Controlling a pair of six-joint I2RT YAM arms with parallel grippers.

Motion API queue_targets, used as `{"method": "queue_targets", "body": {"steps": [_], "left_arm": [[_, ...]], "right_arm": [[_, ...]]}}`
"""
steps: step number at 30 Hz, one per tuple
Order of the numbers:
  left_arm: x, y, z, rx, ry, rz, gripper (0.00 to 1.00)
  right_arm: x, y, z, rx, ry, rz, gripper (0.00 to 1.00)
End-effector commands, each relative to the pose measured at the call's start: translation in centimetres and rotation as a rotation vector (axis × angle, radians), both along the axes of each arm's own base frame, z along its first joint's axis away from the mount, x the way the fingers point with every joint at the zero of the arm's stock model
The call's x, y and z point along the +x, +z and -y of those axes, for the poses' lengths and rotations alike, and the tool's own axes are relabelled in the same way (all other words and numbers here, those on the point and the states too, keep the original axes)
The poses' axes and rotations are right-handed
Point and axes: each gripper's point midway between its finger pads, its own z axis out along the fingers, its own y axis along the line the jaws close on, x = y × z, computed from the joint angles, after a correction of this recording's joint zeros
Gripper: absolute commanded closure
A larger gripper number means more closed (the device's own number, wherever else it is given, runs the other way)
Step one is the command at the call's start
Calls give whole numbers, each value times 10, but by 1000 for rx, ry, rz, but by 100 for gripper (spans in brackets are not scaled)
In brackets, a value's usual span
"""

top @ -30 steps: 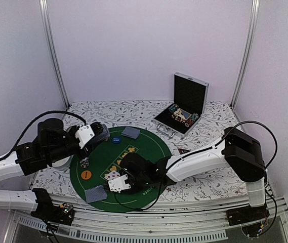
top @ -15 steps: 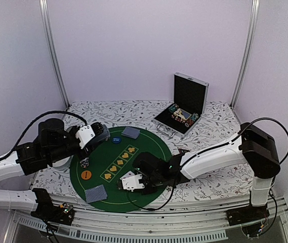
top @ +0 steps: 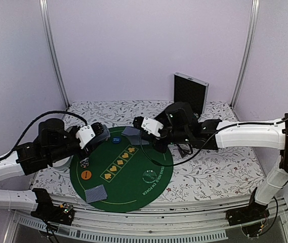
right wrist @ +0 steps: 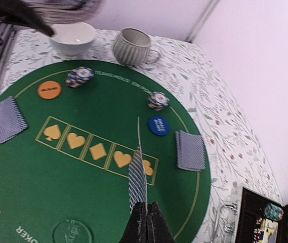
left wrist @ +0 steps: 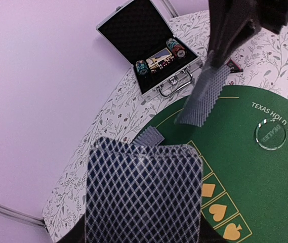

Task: Distribute texas hold em gaming equipment
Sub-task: Flop the poker card in the community card area.

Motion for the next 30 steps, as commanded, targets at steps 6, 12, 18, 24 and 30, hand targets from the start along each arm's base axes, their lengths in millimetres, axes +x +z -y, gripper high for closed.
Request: {"method": "queue_targets", "body": {"steps": [6, 12, 18, 24, 30], "left_arm": [[3, 10, 0, -30, 9, 13, 55], [4, 11, -3, -32, 19, 14, 56], [4, 12, -3, -39, 18, 15, 56], [4, 13, -3, -41, 16, 15, 56], [4, 12, -3, -39, 15, 13, 56]], "right_arm": [[74, -16, -23, -112, -242, 182, 98], [36, -75, -92, -225, -28, 364, 98], [-12, -114, -126, -261, 210, 375, 98], [-31, -149, -132, -381, 316, 318, 98], [-54, -168, -129, -441, 420, 219, 98]]}}
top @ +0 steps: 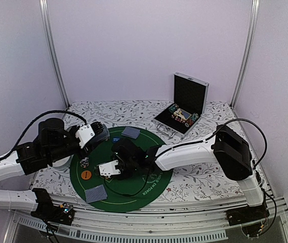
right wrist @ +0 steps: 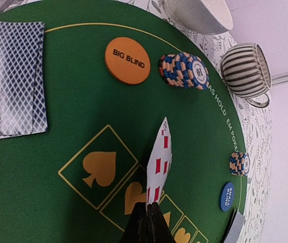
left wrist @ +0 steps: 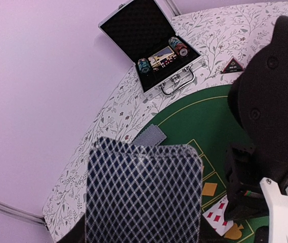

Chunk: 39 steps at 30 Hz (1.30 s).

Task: Distribute texas hold em gaming equipment
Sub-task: Flop the poker card in the community card area.

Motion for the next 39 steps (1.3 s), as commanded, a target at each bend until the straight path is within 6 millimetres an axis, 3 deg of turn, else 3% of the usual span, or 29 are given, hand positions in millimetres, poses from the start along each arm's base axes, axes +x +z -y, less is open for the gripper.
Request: {"method": "queue_targets", "body": {"steps": [1, 5, 11, 19, 22, 23, 25, 32, 39], "left_arm": [[2, 12, 0, -37, 3, 14, 56], [2, 12, 0, -38, 2, 13, 56], [1, 11, 0, -37, 0, 12, 56], [1, 12, 1, -40, -4, 12, 56], [1, 12, 1, -41, -5, 12, 56], [1, 12, 1, -41, -4, 13, 56], [1, 12, 1, -41, -3, 13, 56], [0, 13, 0, -44, -5, 13, 56], [0, 14, 0, -45, -5, 16, 56]], "right_arm": [[-20, -34, 7, -125, 65, -86, 98], [-21, -43, 11, -182, 47, -91, 98], [-44, -51, 13, -209, 102, -117, 98], [-51, -48, 2, -185, 127, -127, 98], [-49, -41, -4, -164, 130, -118, 98], [-49, -59, -1, -193, 128, -124, 98], [-47, -65, -2, -203, 129, -115, 98], [-42, -65, -9, -196, 133, -90, 98], [-45, -69, -2, -227, 137, -101, 98]]}}
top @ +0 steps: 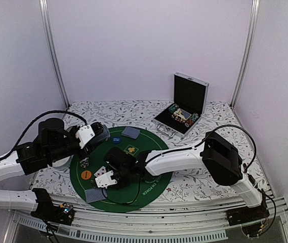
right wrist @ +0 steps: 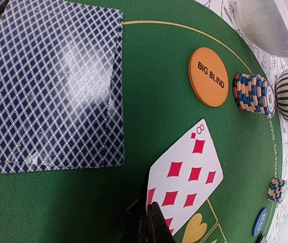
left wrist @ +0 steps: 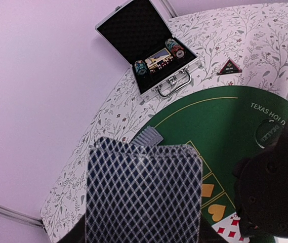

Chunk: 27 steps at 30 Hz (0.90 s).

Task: Distribute texas hold em gaming equipment
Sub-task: Flop the poker card in the community card area.

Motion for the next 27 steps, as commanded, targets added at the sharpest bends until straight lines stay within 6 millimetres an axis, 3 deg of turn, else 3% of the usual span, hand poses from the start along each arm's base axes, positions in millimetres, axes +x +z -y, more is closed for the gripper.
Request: {"method": "queue_targets", "body": {"steps": [1, 6, 12, 13, 14, 20, 24, 27], "left_arm": [[2, 15, -2, -42, 10, 22, 56], [2, 14, -2, -40, 10, 19, 56], [2, 13, -1, -38, 10, 18, 56], [2, 13, -2, -37, 10, 17, 56], [2, 13, -2, -38, 10, 18, 56], [2, 13, -2, -37, 11, 18, 56], [2, 12, -2, -35, 11, 16, 56], [2, 12, -2, -35, 12, 15, 56]], "right_arm": [[-7, -25, 12, -80, 11, -22, 98], [-11, -20, 17, -83, 21, -29, 98], [-16, -16, 18, -81, 32, -26, 73], [-17, -8, 17, -68, 36, -24, 71], [-17, 2, 17, -54, 40, -19, 69], [-24, 10, 21, -63, 43, 8, 65], [-36, 36, 22, -20, 59, -13, 53], [-43, 72, 23, 63, 41, -70, 42]]}}
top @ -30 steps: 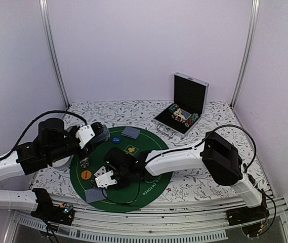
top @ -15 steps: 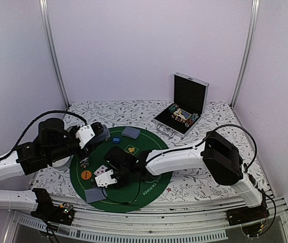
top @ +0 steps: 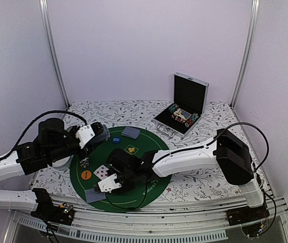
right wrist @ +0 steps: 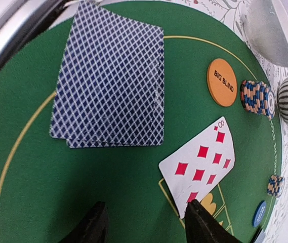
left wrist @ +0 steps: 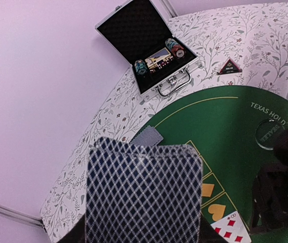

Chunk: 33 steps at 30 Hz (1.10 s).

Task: Distribute texas hold em gaming equipment
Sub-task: Flop the poker card in the community card area, then pick up the poker card from the face-down deck piles.

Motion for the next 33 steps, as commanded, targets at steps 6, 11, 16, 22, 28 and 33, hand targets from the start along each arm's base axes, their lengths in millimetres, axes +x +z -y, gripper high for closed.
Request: {"method": "queue_targets", "body": {"steps": [6, 11, 16, 22, 28, 33], "left_arm": [[2, 13, -2, -37, 10, 16, 56], [2, 13, -1, -36, 4, 15, 55], [1, 9, 1, -27, -4, 10, 56], [-2, 7, 4, -21, -32, 3, 56], [-3, 7, 4, -21, -37, 6, 56], [-4, 7, 5, -23, -44, 4, 56]], "right_arm": [[-13, 114, 32, 302, -117, -260, 3], [15, 155, 77, 466, -199, -595, 1], [56, 218, 105, 664, -243, -824, 1], [84, 269, 71, 717, -284, -1155, 1], [99, 249, 26, 677, -377, -1218, 1], [88, 235, 7, 625, -356, -1209, 1]]}}
